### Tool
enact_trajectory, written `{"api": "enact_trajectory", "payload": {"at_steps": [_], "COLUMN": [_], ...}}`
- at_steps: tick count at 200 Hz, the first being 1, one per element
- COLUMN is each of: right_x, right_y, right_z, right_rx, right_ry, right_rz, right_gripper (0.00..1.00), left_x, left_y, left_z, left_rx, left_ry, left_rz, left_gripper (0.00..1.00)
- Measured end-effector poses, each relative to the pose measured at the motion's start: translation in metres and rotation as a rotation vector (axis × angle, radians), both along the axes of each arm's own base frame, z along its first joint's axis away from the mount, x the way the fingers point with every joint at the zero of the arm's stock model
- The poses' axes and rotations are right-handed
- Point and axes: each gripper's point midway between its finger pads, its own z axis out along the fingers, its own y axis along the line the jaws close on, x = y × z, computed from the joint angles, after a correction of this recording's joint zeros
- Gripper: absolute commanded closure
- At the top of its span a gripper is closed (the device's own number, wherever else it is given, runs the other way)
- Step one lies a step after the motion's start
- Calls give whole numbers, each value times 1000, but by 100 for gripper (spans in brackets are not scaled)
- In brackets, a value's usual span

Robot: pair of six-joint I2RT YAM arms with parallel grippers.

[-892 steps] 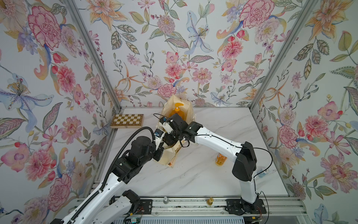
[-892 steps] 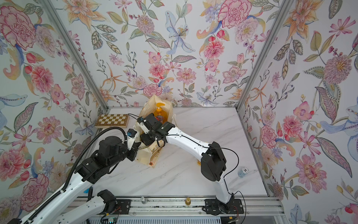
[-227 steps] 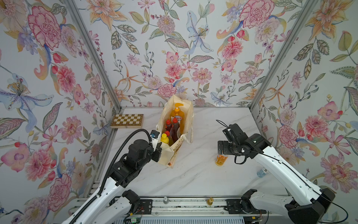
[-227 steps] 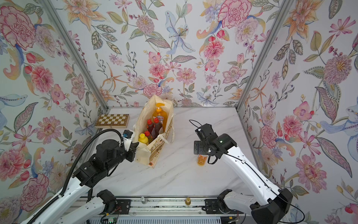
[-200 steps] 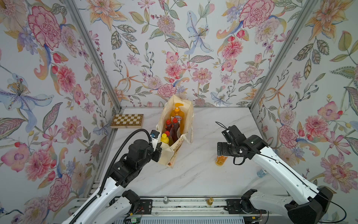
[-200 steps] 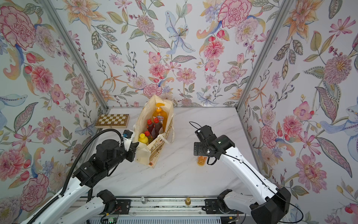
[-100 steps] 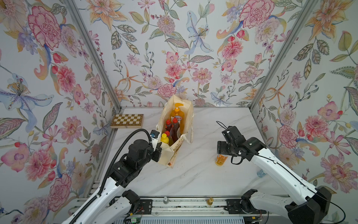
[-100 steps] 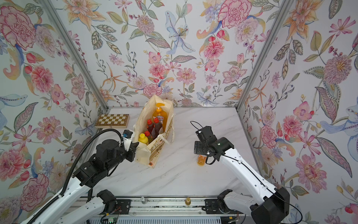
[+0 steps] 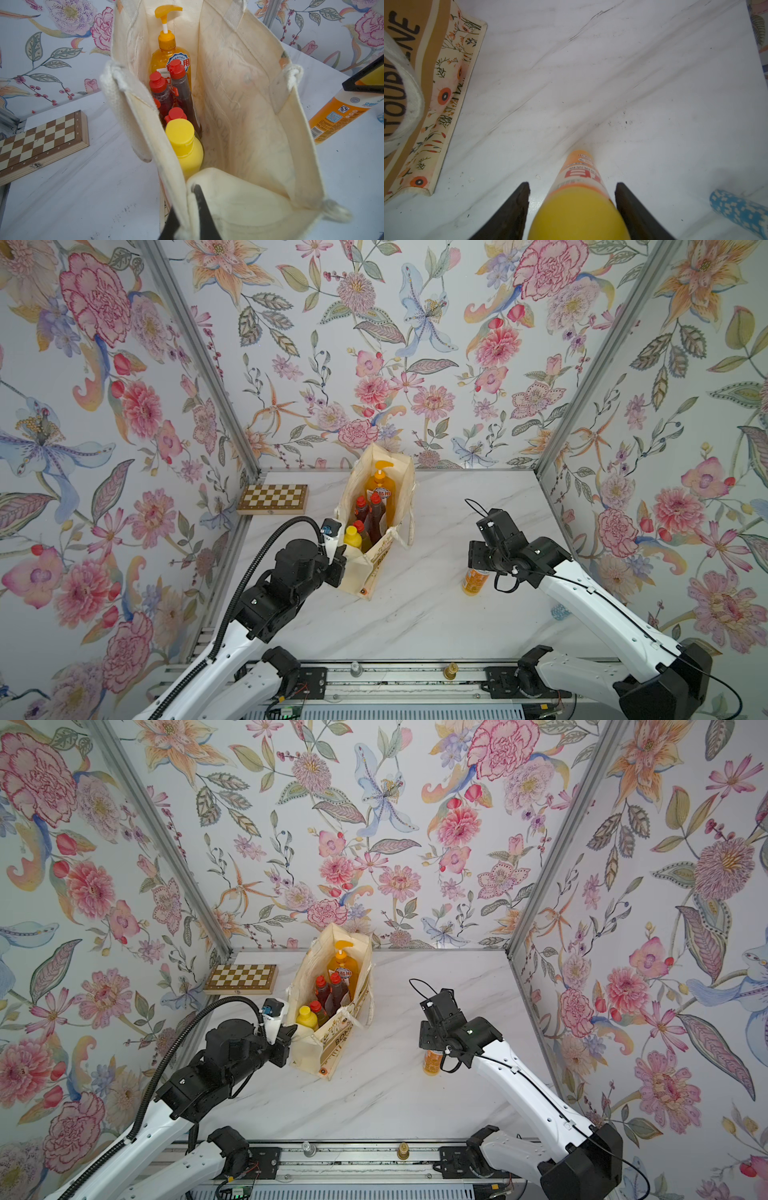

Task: Pack dish soap into the shopping bag
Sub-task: Pick up the bottle of dish soap at the center of the board.

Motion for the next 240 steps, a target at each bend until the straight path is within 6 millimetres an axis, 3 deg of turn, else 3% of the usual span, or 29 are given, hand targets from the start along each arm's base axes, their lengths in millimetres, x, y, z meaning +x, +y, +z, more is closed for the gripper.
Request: {"api": "enact_trajectory", "payload": {"at_steps": [58, 103, 154, 185, 240], "right_x": [2, 1, 0, -4, 2], "right_y": [-4, -2, 2, 6, 18], "right_z": [1, 2, 2, 3, 22], "right_rx": [-19, -19, -21, -20, 0], "right_ry": [-20, -27, -24, -9, -33], "right_rz": [5, 39, 77, 112, 162], "right_gripper": [83, 96, 100, 100, 100], "left_x": [1, 1, 1, 3, 4], "left_y": [-1, 0, -1, -2, -2], "left_z": [0, 0, 0, 12, 25], "left_rx": [2, 2, 3, -13, -33], "left_ry": [1, 0, 0, -34, -73], "left_rz": [0, 0, -1, 0, 2], "left_gripper": [97, 91, 86, 79, 73]}}
